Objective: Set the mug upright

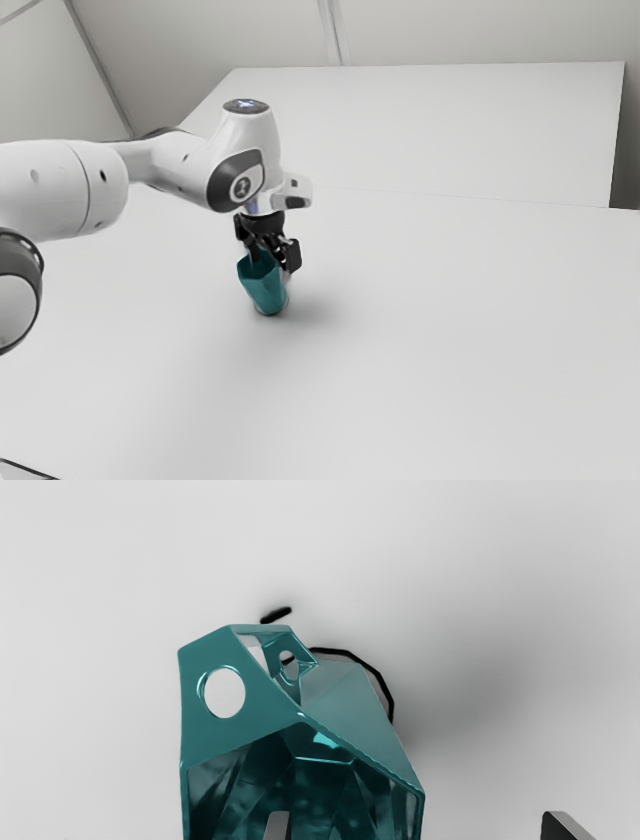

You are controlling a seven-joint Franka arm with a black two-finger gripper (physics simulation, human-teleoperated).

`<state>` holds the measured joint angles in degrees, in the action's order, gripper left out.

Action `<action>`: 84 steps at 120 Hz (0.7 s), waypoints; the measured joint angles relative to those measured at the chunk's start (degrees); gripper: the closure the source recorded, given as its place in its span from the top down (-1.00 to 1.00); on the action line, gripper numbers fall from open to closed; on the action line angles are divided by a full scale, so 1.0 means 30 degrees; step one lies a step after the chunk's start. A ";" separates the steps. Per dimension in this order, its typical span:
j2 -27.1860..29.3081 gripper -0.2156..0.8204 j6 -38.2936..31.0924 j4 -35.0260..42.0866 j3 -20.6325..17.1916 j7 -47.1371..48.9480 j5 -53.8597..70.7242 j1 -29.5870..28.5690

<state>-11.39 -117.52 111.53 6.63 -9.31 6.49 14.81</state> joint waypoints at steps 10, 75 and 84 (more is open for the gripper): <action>0.0727 0.50 0.0011 -0.0033 0.0028 0.0028 -0.0420 -0.0038; 0.2924 0.58 0.4281 -0.3865 0.0594 0.0156 0.0155 -0.0373; 0.3058 0.58 0.4923 -0.4314 0.0600 0.0169 0.0262 -0.0431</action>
<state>-2.21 -102.76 98.59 8.43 -8.81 7.27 13.52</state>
